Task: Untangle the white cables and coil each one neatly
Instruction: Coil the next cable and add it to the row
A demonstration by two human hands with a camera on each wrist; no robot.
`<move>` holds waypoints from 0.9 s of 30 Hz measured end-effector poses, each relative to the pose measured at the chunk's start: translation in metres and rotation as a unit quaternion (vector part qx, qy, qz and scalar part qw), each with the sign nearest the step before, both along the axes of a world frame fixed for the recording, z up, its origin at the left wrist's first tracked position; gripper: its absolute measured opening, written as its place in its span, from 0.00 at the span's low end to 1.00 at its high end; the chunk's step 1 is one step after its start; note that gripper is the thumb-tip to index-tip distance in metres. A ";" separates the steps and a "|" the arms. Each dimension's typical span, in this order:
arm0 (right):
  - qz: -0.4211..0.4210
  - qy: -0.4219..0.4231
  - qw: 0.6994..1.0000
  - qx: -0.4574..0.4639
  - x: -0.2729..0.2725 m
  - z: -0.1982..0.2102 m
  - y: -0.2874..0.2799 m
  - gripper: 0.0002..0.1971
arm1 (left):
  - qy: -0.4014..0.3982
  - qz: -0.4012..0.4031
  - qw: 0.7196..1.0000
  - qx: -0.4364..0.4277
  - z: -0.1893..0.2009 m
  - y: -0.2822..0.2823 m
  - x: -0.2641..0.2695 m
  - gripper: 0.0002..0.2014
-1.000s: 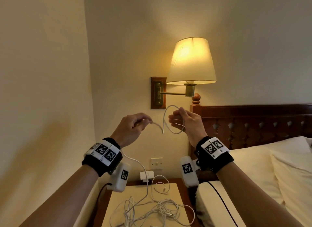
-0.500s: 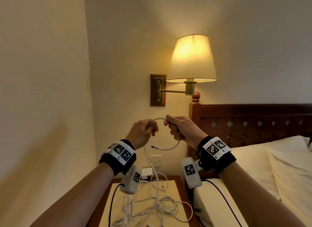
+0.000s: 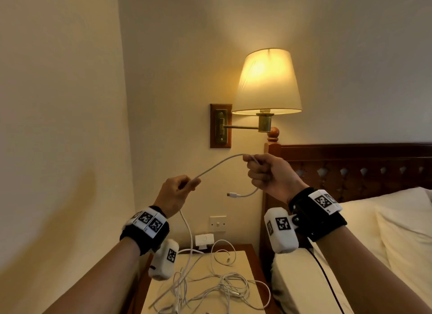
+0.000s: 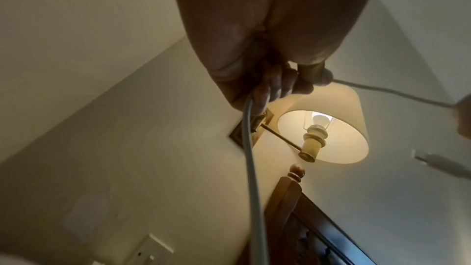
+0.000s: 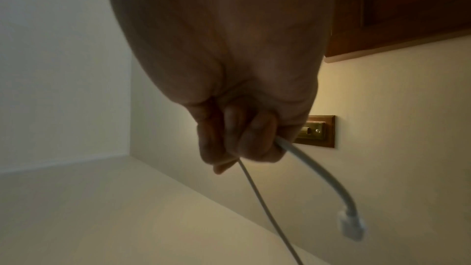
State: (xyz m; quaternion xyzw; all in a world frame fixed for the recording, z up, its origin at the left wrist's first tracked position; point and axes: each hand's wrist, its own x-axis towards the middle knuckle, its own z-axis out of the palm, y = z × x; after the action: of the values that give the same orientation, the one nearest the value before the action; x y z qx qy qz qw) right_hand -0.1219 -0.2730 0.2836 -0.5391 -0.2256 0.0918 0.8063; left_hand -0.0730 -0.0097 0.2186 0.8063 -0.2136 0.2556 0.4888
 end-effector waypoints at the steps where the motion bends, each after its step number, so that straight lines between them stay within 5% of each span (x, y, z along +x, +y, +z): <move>1: -0.006 -0.006 1.000 -0.007 0.001 0.002 -0.004 0.16 | 0.032 -0.026 0.998 -0.048 -0.007 0.004 0.000 0.18; 3: -0.022 -0.024 0.999 -0.027 0.003 0.002 -0.009 0.17 | 0.097 -0.068 0.986 -0.113 -0.015 0.007 -0.002 0.19; 5: -0.043 -0.046 0.997 -0.033 0.005 0.002 -0.009 0.16 | 0.135 -0.072 0.985 -0.074 -0.018 0.003 -0.008 0.19; 7: -0.074 -0.061 0.995 -0.017 0.006 -0.001 -0.005 0.14 | 0.143 -0.044 0.986 0.077 -0.019 -0.008 -0.018 0.21; 9: -0.118 -0.074 0.990 -0.006 0.008 -0.004 0.001 0.12 | 0.156 -0.045 0.957 0.241 -0.015 -0.027 -0.034 0.24; 12: -0.175 -0.118 0.975 -0.069 0.009 -0.006 0.014 0.12 | 0.195 -0.073 0.921 0.330 -0.004 -0.055 -0.057 0.26; 17: -0.195 -0.164 0.948 -0.189 0.007 -0.006 0.025 0.14 | 0.060 -0.055 0.886 0.456 0.028 -0.075 -0.080 0.22; 22: -0.171 -0.195 0.922 -0.286 0.003 -0.014 0.025 0.17 | -0.122 -0.032 0.930 0.345 0.052 -0.069 -0.078 0.10; 27: -0.071 -0.111 0.976 -0.174 -0.001 -0.018 0.029 0.19 | -0.200 -0.003 0.950 0.240 0.059 -0.055 -0.051 0.11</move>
State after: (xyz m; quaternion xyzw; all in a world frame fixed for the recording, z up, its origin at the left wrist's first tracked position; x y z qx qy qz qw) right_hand -0.1229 -0.2443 0.2660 -0.6929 -0.2559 0.0118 0.6740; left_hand -0.1241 -0.0650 0.2775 0.8313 -0.3644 0.3516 0.2292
